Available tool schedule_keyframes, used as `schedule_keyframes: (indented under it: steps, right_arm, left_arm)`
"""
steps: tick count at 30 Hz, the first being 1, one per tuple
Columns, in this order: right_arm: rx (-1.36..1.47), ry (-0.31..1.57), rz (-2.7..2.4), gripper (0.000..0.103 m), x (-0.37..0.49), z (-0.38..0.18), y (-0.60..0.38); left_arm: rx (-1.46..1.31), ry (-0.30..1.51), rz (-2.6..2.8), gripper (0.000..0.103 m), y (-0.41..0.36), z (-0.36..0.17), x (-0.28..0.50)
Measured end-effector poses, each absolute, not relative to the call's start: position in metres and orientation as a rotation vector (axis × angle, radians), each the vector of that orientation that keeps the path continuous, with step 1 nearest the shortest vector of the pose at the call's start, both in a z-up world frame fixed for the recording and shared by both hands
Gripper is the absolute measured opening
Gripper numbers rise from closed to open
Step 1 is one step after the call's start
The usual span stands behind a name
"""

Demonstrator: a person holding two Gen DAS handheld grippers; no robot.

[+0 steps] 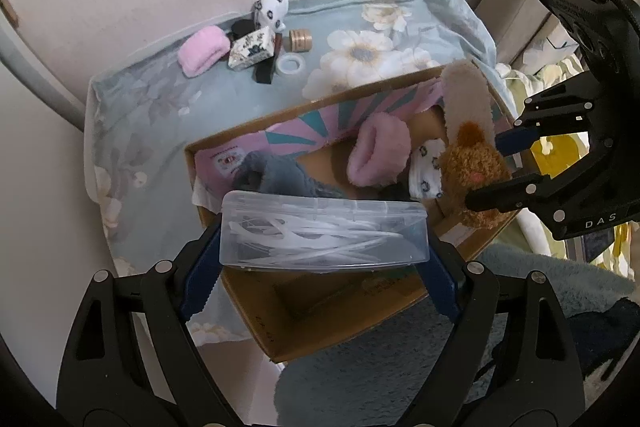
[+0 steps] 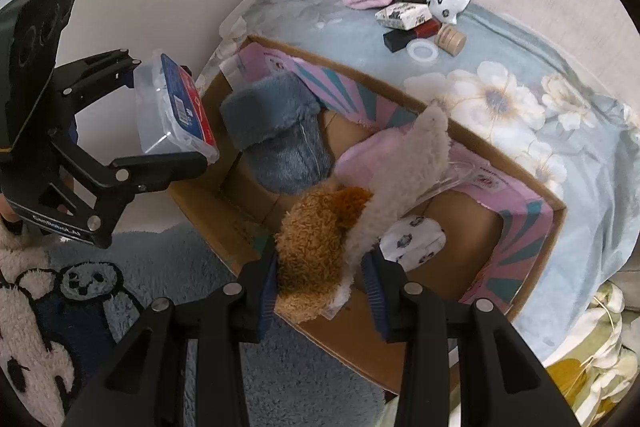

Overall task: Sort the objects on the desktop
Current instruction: 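Lower plastic box and brown plush into the cardboard box, open both tools, then move both tools back toward the remaining items on the tray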

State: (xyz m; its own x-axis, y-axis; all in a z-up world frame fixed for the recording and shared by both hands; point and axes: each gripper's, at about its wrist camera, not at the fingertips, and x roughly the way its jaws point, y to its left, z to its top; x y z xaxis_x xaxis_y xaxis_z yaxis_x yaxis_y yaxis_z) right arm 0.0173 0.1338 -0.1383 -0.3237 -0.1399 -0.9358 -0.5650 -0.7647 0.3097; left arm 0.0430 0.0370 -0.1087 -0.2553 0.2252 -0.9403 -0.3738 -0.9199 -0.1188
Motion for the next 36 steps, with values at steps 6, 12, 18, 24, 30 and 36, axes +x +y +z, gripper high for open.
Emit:
schedule_keyframes:
  steps: [6, 12, 18, 24, 30, 36]
  right_arm:
    - [-1.600, 0.939, 2.134, 0.085, 0.023, -0.138, 0.141]
    - [-1.509, 0.974, 2.154, 0.089, 0.032, -0.124, 0.152]
    - [-1.444, 1.031, 2.141, 0.089, 0.037, -0.122, 0.166]
    - [-1.413, 1.083, 2.152, 0.089, 0.035, -0.118, 0.176]
    - [-1.404, 1.054, 2.190, 0.090, 0.026, -0.104, 0.181]
    - [-1.311, 1.111, 2.209, 0.090, 0.029, -0.086, 0.192]
  left_arm:
    - [-1.643, 0.138, 2.185, 0.103, 0.039, -0.113, 0.045]
    - [-1.647, 0.153, 2.210, 0.103, 0.035, -0.109, 0.044]
    - [-1.642, 0.130, 2.234, 0.103, 0.030, -0.104, 0.038]
    - [-1.644, 0.106, 2.262, 0.102, 0.026, -0.101, 0.028]
    - [-1.607, 0.061, 2.329, 0.102, 0.016, -0.086, 0.023]
    - [-1.605, 0.055, 2.349, 0.102, 0.004, -0.080, 0.017]
